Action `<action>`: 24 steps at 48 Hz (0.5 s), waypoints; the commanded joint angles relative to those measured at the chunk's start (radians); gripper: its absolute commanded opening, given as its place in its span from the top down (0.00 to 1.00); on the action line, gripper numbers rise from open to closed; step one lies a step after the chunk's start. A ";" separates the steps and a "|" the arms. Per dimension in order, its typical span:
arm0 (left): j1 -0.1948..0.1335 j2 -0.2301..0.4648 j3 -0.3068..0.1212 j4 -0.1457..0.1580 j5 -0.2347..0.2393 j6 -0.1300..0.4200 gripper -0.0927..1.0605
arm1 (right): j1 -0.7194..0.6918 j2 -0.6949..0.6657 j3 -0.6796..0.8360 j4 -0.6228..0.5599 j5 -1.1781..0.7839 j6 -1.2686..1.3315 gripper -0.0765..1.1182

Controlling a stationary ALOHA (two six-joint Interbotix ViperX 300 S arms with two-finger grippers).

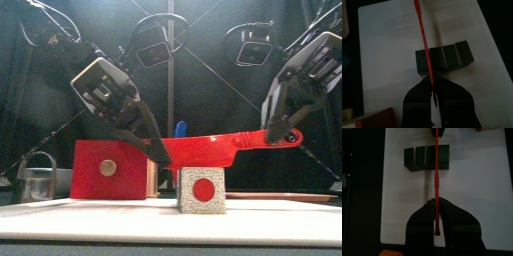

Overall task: Place sushi on board then cut the sushi with the knife then place the pieces on the plate
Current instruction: Cut the sushi into 4 pieces

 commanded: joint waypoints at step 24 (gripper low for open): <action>-0.017 -0.014 -0.035 0.005 0.006 0.003 0.58 | 0.023 0.009 -0.014 0.017 -0.003 -0.003 0.61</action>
